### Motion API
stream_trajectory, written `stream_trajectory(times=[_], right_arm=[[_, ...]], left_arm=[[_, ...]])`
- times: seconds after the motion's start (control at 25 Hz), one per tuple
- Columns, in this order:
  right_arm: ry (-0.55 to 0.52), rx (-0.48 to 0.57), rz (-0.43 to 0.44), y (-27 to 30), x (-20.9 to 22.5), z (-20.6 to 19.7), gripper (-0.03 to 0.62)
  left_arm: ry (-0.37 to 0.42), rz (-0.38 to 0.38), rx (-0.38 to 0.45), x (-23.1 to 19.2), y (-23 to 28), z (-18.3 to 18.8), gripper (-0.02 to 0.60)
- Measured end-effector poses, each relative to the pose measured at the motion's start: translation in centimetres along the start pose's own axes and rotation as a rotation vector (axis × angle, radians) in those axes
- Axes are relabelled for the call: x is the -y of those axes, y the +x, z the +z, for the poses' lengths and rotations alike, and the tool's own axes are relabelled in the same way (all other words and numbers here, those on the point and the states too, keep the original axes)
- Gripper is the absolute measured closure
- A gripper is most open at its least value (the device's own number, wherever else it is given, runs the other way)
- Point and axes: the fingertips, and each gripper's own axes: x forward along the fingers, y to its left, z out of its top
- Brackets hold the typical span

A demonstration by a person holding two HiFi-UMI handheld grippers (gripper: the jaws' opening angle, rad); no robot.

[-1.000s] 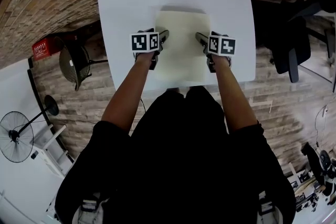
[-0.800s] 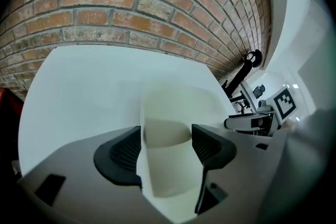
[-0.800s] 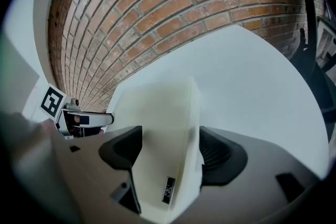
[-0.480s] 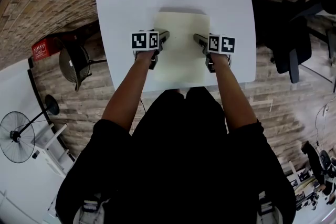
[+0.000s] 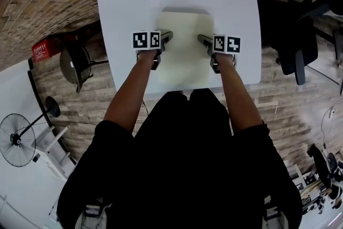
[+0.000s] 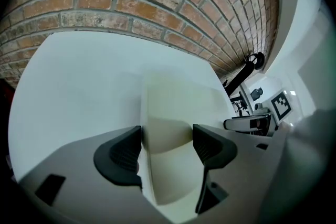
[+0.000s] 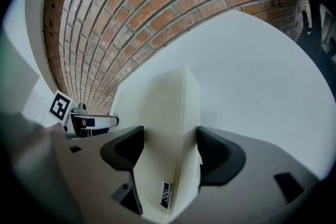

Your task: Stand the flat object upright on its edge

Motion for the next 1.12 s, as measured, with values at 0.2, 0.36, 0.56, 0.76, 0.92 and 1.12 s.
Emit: stream_trajectory(times=[0.2, 0.36, 0.56, 0.76, 0.92, 1.12], right_arm=[[0.006, 0.006, -0.004, -0.3, -0.1, 0.1, 0.278], [0.007, 0.010, -0.006, -0.5, -0.2, 0.1, 0.281], [-0.011, 0.021, -0.015, -1.3, -1.0, 0.2, 0.283], [-0.030, 0.043, -0.011, -2.4, -2.2, 0.5, 0.285], [-0.054, 0.063, -0.010, -3.5, -3.5, 0.8, 0.286], [-0.090, 0.088, -0.009, -4.6, -5.3, 1.0, 0.287]], left_arm=[[0.005, -0.001, -0.001, 0.2, -0.3, 0.1, 0.275], [0.004, -0.005, 0.001, 0.5, -0.4, 0.1, 0.275], [0.010, -0.009, 0.019, 0.9, -1.4, 0.1, 0.275], [0.039, -0.016, 0.055, 1.7, -3.2, 0.6, 0.275], [0.068, -0.013, 0.083, 2.2, -4.9, 0.9, 0.275], [0.102, 0.001, 0.120, 2.5, -7.3, 1.1, 0.275]])
